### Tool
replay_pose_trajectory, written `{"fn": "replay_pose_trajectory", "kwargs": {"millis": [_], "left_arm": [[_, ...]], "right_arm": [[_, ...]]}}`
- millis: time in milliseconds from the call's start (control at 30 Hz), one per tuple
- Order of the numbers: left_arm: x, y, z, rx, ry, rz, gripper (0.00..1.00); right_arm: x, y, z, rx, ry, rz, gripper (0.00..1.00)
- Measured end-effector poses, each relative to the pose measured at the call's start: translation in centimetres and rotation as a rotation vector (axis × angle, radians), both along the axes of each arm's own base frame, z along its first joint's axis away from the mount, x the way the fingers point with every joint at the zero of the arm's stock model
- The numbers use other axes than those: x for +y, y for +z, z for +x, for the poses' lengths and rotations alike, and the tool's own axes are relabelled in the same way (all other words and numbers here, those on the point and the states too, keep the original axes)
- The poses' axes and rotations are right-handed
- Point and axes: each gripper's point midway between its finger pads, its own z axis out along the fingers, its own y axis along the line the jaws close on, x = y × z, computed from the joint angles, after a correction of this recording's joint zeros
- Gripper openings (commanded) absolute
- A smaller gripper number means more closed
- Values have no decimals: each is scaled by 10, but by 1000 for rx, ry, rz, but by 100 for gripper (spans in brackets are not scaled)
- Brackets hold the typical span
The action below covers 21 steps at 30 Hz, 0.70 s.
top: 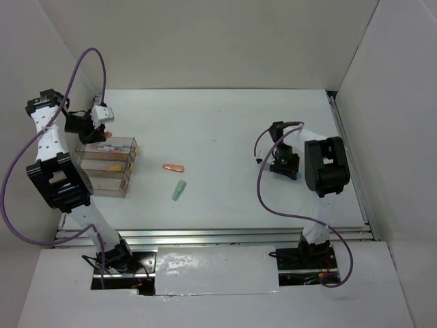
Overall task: Sort the stationery into containers
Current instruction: Pick up the stationery from the center of the board.
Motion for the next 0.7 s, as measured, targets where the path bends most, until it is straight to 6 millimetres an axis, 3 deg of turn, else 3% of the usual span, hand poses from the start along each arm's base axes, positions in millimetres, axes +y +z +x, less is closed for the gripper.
{"fn": "replay_pose_trajectory", "kwargs": {"millis": [200,333,467,567,700], "left_arm": [[12,-52,-27,82,-175,160,0],[20,-73,-41,125,-273,244,0],[25,-82,-46,136,-341,298,2],[27,-83,-42,124,-380,339,12],[23,-90,-42,133,-418,364,36]], "right_arm": [[1,-3,-3,10,9,1,24],[4,-3,-4,14,8,13,9],[6,-4,-5,19,4,25,5],[10,-4,-7,25,10,32,3],[22,-3,-9,35,17,63,0]]}}
